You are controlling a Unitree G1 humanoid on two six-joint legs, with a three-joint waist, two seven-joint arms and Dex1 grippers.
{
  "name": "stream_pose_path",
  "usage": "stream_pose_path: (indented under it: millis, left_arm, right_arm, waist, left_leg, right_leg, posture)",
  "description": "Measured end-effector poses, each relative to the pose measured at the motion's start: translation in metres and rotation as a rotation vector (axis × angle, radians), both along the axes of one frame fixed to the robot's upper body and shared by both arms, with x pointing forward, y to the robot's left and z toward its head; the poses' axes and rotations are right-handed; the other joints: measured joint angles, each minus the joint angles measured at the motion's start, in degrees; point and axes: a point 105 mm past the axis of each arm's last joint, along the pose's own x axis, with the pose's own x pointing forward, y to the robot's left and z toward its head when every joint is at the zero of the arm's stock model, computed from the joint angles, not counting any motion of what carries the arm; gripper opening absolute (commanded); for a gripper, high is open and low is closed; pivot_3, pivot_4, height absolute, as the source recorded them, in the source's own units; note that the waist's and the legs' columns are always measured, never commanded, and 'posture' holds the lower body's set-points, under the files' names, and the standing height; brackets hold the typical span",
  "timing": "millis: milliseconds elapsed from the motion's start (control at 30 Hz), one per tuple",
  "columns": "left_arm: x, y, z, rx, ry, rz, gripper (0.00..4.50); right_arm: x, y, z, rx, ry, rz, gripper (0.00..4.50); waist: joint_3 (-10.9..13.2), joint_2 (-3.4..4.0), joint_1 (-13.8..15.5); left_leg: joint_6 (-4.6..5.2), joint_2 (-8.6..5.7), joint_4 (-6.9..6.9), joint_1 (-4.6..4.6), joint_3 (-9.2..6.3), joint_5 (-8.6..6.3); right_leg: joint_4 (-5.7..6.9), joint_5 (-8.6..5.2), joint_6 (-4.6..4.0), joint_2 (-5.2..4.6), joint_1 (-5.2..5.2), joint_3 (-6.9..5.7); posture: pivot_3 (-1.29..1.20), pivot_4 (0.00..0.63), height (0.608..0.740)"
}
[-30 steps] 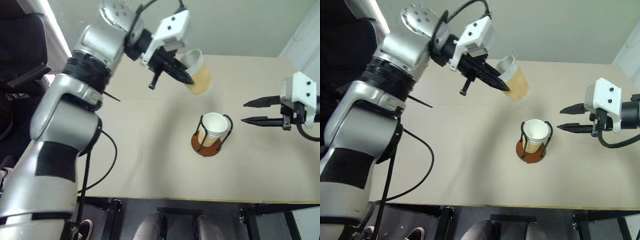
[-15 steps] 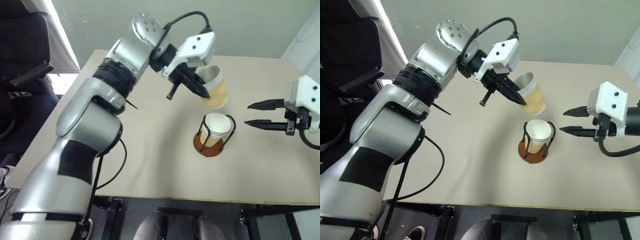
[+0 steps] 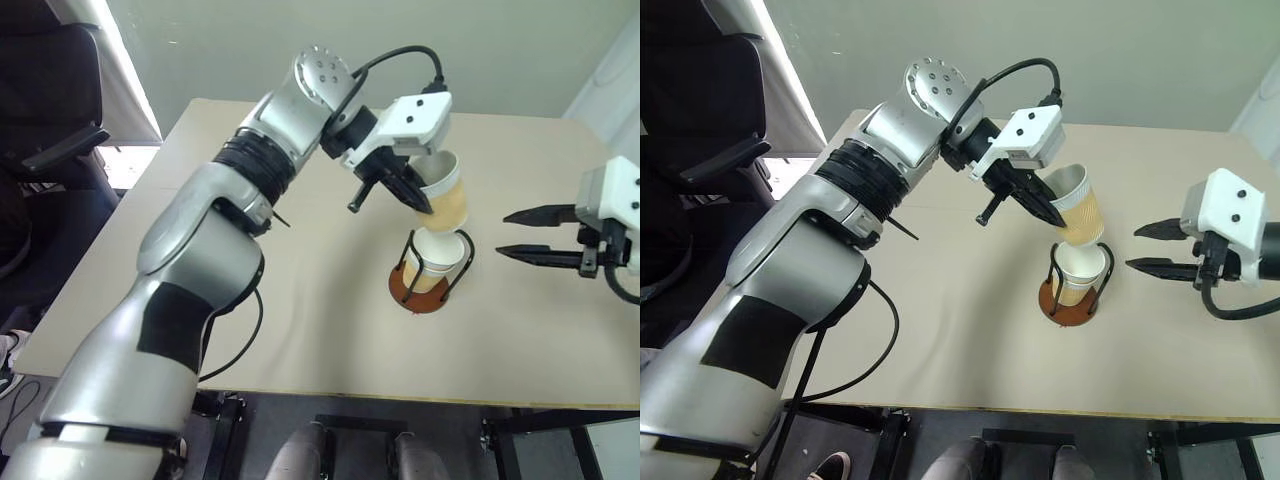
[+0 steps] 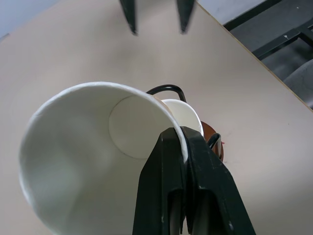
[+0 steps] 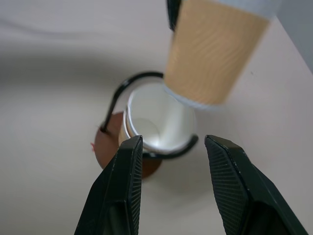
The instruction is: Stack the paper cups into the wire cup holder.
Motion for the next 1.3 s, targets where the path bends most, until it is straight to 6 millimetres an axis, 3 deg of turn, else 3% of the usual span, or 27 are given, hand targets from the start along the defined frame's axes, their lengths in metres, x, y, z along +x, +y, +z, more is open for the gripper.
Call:
stream_pose_path:
  millis: [333, 667, 1167, 1300]
  left_arm:
    - [0.000, -0.002, -0.011, 0.033, 0.013, -0.007, 0.02]
    - [-0.002, -0.006, -0.023, 0.083, 0.007, -0.032, 0.02]
    - [-0.001, -0.017, -0.044, 0.180, -0.086, -0.095, 0.02]
    - [0.002, -0.018, -0.047, 0.187, -0.110, -0.092, 1.06]
  right_arm:
    - [-0.007, -0.021, 0.022, -0.006, -0.055, -0.081, 2.00]
    - [-0.023, -0.025, 0.039, -0.008, -0.102, -0.127, 2.00]
    - [-0.032, -0.021, 0.037, -0.008, -0.096, -0.153, 2.00]
    - [-0.032, -0.020, 0.036, -0.007, -0.097, -0.154, 2.00]
  waist:
    - [0.00, 0.00, 0.10]
    - [0.00, 0.00, 0.21]
    - [0.00, 0.00, 0.30]
    - [0.00, 0.00, 0.31]
  left_leg:
    - [0.00, 0.00, 0.01, 0.01, 0.03, 0.00]
    - [0.01, 0.00, 0.08, 0.00, 0.03, 0.00]
    - [0.09, 0.00, 0.27, 0.00, 0.06, -0.05]
    - [0.09, 0.00, 0.29, 0.00, 0.08, -0.05]
  right_leg:
    - [0.01, 0.00, 0.00, 0.00, 0.01, 0.01]
    - [0.04, 0.01, 0.01, 0.00, 0.02, 0.01]
    - [0.08, 0.04, 0.10, 0.00, 0.06, 0.05]
    - [0.10, 0.03, 0.11, 0.00, 0.06, 0.05]
  posture:
    - [0.00, 0.150, 0.740]
    - [0.00, 0.150, 0.740]
    - [0.00, 0.150, 0.740]
    - [0.00, 0.150, 0.740]
